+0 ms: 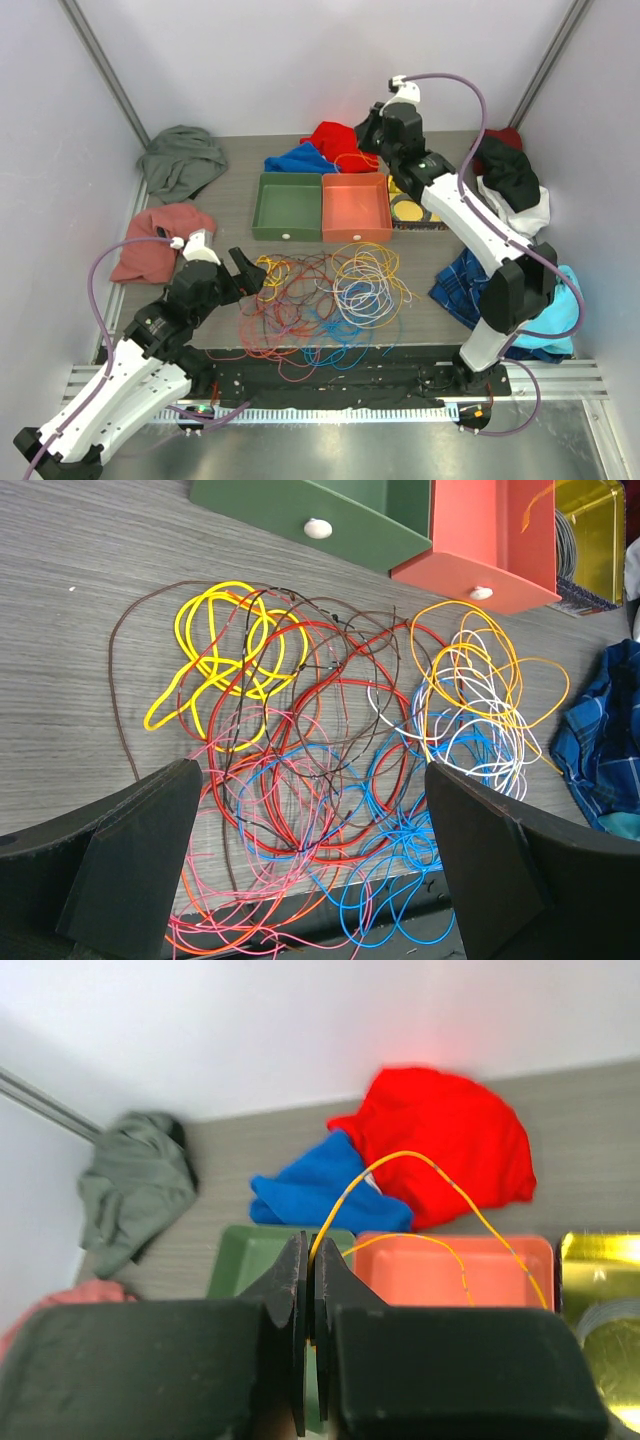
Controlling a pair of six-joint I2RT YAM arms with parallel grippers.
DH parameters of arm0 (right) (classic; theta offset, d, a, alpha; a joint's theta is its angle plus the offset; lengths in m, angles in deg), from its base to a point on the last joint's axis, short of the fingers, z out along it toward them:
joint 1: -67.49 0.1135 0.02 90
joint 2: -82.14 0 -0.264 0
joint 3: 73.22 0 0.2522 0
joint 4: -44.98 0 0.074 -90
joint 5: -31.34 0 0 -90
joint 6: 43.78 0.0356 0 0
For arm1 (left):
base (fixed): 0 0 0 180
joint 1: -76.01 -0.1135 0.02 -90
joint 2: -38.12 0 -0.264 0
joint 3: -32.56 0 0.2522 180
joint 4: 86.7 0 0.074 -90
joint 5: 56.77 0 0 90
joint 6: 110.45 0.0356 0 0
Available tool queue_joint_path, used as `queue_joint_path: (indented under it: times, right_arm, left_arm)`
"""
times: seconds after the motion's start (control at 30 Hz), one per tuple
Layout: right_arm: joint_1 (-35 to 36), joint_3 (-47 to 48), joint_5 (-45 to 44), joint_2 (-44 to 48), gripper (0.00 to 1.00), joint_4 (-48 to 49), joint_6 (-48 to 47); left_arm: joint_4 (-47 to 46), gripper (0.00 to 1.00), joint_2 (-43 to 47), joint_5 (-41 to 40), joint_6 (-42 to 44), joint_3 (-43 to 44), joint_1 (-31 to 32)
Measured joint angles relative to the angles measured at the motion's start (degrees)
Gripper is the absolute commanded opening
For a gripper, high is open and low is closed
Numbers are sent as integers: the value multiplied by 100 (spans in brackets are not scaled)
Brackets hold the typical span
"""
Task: Untangle the cables
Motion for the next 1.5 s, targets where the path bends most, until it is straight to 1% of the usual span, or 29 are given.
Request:
queue_joint_path:
  times: [0.23, 0.27, 0.3, 0.33, 0.37, 0.4, 0.47, 0.6, 0.7, 0.77, 0.9, 1.0, 1.17, 1.23, 1.37, 1.5]
  right_arm:
    - [-44, -944, 343, -518, 1, 238, 284]
    - [-44, -999, 415, -647, 3, 243, 321]
    - [-44, -1025, 483, -785, 12, 238, 343]
    - [-42, -1034, 538, -920, 23, 238, 358]
    - [-39, -1032, 581, -1038, 43, 238, 382]
    - [-39, -1034, 612, -1132, 51, 223, 411]
    - [-33, -1034, 612, -1217, 61, 133, 455]
    - [48, -1084, 262, -1056, 63, 46, 365]
    - [151, -1320, -61, -555, 64, -118, 278]
    - [219, -1556, -249, -48, 64, -238, 225]
    - [426, -2420, -400, 1213, 59, -216, 144]
    - [739, -3279, -503, 1926, 56, -144, 70]
    - [1266, -4859, -487, 2297, 54, -87, 94]
    - [1318, -5348, -505, 2328, 55, -216, 166]
    - [1309, -5770, -697, 2653, 58, -326, 306]
    - [1309, -5794, -817, 3257, 63, -251, 483]
  left_arm:
    - [-9, 100, -57, 2, -2, 0, 0]
    - [-11, 100, -79, 4, -2, 0, 0]
    - [-13, 100, -96, 4, -2, 0, 0]
    - [-13, 100, -109, 4, -2, 0, 0]
    - [-13, 100, -118, 4, -2, 0, 0]
    - [-13, 100, -120, 4, -2, 0, 0]
    - [-15, 100, -118, 4, -2, 0, 0]
    - [-26, 100, -120, 2, -2, 0, 0]
    - [-57, 100, -184, 4, -2, 0, 0]
    - [-125, 100, -306, 11, -4, 0, 0]
    - [-339, 100, -660, 116, -11, 2, 0]
    - [-518, 99, -962, 223, -26, 2, 0]
    - [-820, 97, -1471, 459, -125, 2, 0]
    - [-955, 97, -1674, 562, -151, 2, 0]
    - [-1078, 97, -2028, 706, -184, 13, 35]
    - [-1128, 97, -2087, 761, -234, 13, 92]
